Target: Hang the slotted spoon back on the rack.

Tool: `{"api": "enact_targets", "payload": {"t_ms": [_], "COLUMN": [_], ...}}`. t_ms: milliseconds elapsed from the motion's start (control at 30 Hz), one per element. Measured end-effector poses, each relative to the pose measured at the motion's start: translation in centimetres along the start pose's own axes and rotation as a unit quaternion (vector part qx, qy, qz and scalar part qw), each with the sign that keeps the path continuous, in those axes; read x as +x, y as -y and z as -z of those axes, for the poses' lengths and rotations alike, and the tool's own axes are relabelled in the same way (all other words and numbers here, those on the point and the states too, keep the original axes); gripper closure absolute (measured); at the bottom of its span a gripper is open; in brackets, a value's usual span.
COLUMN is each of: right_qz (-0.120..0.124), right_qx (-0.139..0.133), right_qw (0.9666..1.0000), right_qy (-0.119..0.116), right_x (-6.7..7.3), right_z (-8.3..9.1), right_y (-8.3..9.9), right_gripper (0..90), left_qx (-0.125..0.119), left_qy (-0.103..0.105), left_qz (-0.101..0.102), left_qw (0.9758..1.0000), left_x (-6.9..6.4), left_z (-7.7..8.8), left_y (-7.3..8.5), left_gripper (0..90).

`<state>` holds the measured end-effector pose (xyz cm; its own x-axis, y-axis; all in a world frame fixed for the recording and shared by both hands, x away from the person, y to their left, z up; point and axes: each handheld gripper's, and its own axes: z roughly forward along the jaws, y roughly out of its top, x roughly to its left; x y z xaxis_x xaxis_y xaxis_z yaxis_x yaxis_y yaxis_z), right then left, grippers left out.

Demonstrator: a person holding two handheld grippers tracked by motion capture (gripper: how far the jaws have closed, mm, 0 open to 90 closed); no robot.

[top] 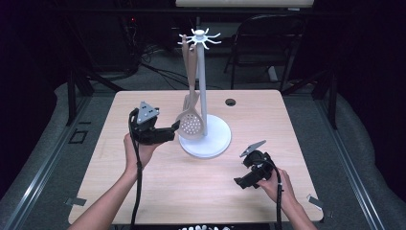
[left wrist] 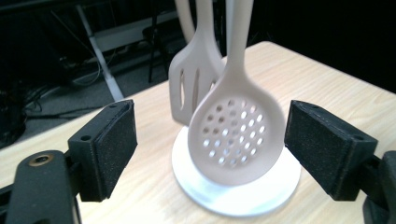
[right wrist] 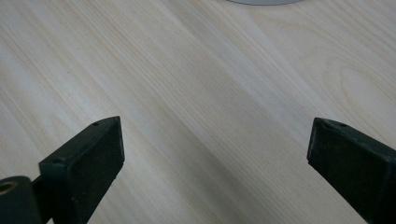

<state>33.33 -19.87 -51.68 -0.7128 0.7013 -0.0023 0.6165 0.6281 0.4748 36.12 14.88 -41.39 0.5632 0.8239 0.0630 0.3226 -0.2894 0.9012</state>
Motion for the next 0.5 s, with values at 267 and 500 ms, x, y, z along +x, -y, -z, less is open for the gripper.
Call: {"api": "enact_targets", "payload": {"t_ms": [267, 500], "right_qz": [-0.001, 0.002], "right_qx": [0.006, 0.005], "right_qw": [1.0000, 1.0000], "right_qy": [-0.002, 0.000], "right_x": [0.1, 0.2], "right_z": [0.0, -0.1], "right_y": [0.0, -0.1], "right_gripper": [3.6, 3.6], "left_qx": [0.041, 0.066], "left_qy": [-0.005, -0.010], "left_qz": [-0.003, 0.007], "left_qw": [0.9992, 0.9977], "left_x": [0.4, 1.2], "left_z": [0.8, 1.5], "left_y": [3.4, 5.8], "left_gripper": [15.4, 15.1]}}
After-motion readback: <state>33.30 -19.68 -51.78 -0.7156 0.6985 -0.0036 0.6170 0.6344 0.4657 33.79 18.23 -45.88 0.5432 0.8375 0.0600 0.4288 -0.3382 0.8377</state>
